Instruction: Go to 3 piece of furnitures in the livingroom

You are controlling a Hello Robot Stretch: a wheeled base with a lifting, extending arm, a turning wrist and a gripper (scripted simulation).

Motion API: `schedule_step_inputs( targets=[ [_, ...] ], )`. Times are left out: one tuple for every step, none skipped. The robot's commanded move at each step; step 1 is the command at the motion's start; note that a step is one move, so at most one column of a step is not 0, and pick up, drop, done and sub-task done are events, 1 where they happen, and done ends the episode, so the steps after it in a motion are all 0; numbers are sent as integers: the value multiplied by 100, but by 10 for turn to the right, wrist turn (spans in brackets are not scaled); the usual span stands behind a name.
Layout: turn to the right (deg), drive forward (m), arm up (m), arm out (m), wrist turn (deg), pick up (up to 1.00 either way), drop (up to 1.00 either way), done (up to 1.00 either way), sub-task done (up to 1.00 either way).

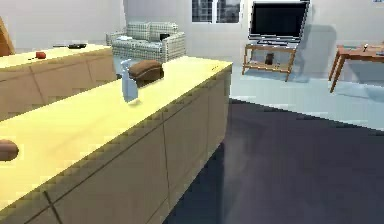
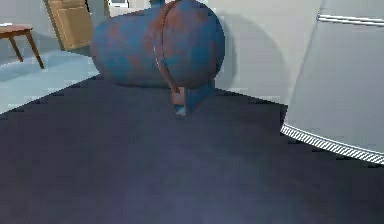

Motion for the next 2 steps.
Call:
schedule_step_inputs(
  targets=[
    [300, 0, 0, 0, 0, 0, 0, 0, 0],
    [0, 100, 0, 0, 0, 0, 0, 0, 0]
  ],
)
